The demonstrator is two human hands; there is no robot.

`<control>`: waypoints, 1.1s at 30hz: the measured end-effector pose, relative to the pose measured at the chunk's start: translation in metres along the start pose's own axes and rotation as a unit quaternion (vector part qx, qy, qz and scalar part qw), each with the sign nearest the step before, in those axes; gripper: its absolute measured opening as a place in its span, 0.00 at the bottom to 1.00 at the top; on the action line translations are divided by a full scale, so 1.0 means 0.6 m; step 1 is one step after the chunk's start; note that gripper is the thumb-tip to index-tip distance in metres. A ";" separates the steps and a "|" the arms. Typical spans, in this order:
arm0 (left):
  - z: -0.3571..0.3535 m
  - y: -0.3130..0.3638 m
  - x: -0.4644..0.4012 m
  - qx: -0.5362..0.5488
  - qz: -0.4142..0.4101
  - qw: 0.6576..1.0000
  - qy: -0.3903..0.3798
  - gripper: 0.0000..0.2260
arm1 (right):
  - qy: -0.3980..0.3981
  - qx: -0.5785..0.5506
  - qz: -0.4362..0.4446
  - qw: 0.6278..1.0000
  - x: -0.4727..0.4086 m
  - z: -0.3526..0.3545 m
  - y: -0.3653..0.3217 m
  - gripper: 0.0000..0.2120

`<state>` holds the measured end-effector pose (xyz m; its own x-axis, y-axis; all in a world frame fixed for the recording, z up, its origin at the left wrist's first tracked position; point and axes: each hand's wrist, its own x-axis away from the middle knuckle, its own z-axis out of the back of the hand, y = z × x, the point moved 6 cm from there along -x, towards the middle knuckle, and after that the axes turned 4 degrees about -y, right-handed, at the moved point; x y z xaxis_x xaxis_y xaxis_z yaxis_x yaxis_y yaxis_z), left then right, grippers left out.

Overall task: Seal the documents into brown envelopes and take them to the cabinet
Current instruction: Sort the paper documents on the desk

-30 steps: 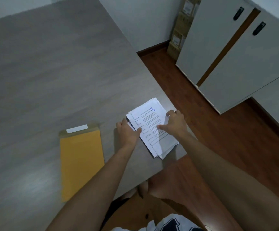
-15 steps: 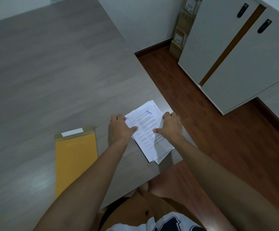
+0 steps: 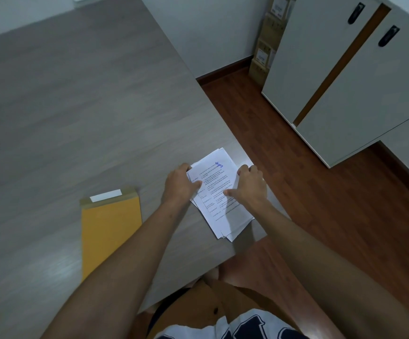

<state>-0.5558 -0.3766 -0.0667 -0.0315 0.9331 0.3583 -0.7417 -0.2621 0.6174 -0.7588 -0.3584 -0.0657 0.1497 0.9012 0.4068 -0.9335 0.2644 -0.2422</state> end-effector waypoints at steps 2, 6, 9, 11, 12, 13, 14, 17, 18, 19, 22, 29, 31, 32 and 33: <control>-0.003 0.007 -0.001 -0.005 -0.006 1.000 -0.016 0.12 | -0.001 -0.003 0.000 1.000 0.001 0.001 0.000 0.39; -0.003 0.022 0.003 -0.063 -0.056 0.996 0.000 0.14 | 0.002 -0.004 0.001 1.000 0.004 0.003 0.000 0.39; -0.004 0.025 0.006 -0.105 -0.082 0.991 0.015 0.15 | 0.002 -0.005 -0.001 1.000 0.006 0.004 0.000 0.39; -0.007 0.029 0.010 -0.153 -0.086 0.984 0.017 0.16 | 0.003 -0.003 -0.001 1.000 0.006 0.003 -0.001 0.38; -0.009 0.033 0.013 -0.179 -0.089 0.980 0.019 0.16 | 0.004 -0.002 0.000 1.000 0.006 0.003 -0.002 0.38; -0.010 0.035 0.016 -0.196 -0.093 0.976 0.023 0.16 | 0.005 -0.003 0.000 1.000 0.007 0.003 -0.002 0.38; -0.011 0.036 0.019 -0.198 -0.095 0.975 0.025 0.17 | 0.007 -0.004 0.000 1.000 0.007 0.004 -0.003 0.38; -0.011 0.027 0.018 -0.106 -0.083 0.990 0.033 0.16 | 0.009 -0.004 0.002 1.000 0.008 0.004 -0.002 0.37; -0.006 0.025 0.015 -0.059 -0.067 0.995 0.037 0.17 | 0.010 -0.003 0.003 1.000 0.008 0.004 -0.003 0.37; -0.001 0.023 0.011 -0.021 -0.049 0.998 0.041 0.18 | 0.010 -0.001 0.003 1.000 0.008 0.003 -0.003 0.37; 0.006 0.033 -0.006 -0.001 -0.026 1.000 0.009 0.21 | 0.014 0.002 0.002 1.000 0.007 0.002 -0.002 0.38; -0.008 0.068 -0.022 -0.150 -0.047 0.977 -0.148 0.10 | 0.016 -0.013 0.006 1.000 0.013 0.002 0.001 0.37; -0.005 0.070 -0.019 -0.134 -0.060 0.978 -0.150 0.12 | 0.011 -0.027 0.006 1.000 0.016 0.003 0.005 0.37; 0.000 0.067 -0.017 -0.120 -0.062 0.980 -0.147 0.13 | 0.009 -0.046 0.005 0.999 0.017 0.004 0.008 0.38; 0.009 0.062 -0.015 -0.100 -0.059 0.983 -0.139 0.14 | 0.009 -0.076 0.001 0.997 0.019 0.006 0.011 0.38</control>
<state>-0.5793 -0.3963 -0.0433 0.2258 0.8438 0.4868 -0.8476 -0.0762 0.5252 -0.7644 -0.3476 -0.0598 0.1544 0.9075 0.3908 -0.8743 0.3097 -0.3738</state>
